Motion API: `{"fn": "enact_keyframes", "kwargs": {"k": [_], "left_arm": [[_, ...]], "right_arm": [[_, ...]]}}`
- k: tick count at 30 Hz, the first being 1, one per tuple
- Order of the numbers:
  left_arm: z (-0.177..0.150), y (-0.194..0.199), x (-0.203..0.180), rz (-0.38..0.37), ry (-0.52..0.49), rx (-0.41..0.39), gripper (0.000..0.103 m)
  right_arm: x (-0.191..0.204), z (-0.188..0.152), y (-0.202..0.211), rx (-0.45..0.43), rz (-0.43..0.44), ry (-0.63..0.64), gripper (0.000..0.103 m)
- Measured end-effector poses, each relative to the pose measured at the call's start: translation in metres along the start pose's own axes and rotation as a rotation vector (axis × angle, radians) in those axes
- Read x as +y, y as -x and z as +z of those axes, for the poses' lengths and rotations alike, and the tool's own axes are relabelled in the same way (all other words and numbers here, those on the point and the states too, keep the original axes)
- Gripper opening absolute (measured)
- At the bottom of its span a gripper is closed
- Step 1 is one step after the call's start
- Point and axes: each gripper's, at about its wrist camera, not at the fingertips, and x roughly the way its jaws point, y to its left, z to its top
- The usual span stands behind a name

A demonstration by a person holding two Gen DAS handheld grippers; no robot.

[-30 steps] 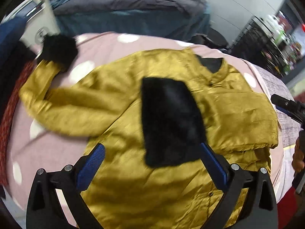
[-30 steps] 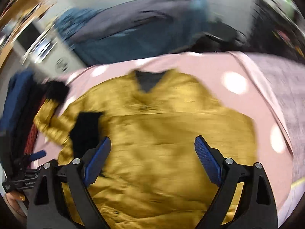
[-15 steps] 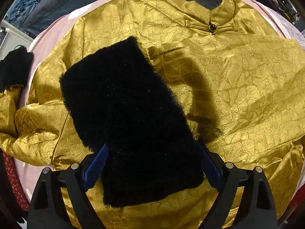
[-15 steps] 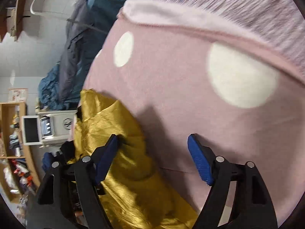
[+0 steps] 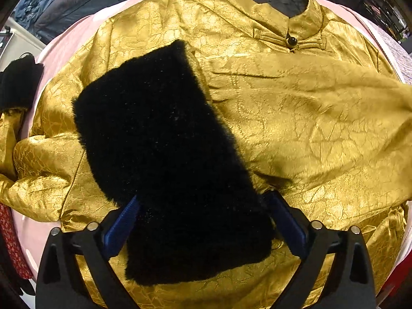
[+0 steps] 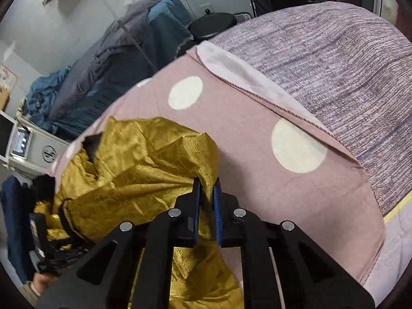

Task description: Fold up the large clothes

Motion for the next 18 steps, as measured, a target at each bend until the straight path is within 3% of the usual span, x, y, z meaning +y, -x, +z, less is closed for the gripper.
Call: {"fn": "enact_keyframes", "kwargs": {"k": [3, 5, 7, 10, 14, 16, 18], "left_arm": [[0.002, -0.002, -0.003, -0.002, 0.011, 0.007, 0.097], [0.008, -0.001, -0.005, -0.011, 0.018, 0.007, 0.097], [0.007, 0.001, -0.001, -0.019, 0.017, 0.001, 0.097], [0.005, 0.001, -0.004, -0.017, 0.014, -0.010, 0.097], [0.000, 0.003, 0.002, -0.014, 0.025, -0.012, 0.097], [-0.006, 0.006, 0.009, -0.018, 0.024, -0.013, 0.097], [-0.009, 0.007, 0.014, -0.024, 0.019, -0.014, 0.097]], "right_arm": [[-0.012, 0.001, -0.003, 0.031, -0.023, -0.086, 0.016], [-0.011, 0.004, 0.014, -0.014, -0.038, -0.108, 0.025], [0.003, 0.005, 0.039, -0.078, -0.051, -0.055, 0.037], [0.044, 0.000, 0.056, -0.095, -0.011, 0.109, 0.038], [0.110, -0.040, 0.032, 0.039, 0.035, 0.411, 0.046], [0.121, -0.062, 0.008, 0.091, -0.073, 0.505, 0.046], [0.111, -0.078, -0.025, 0.192, -0.150, 0.488, 0.046]]}}
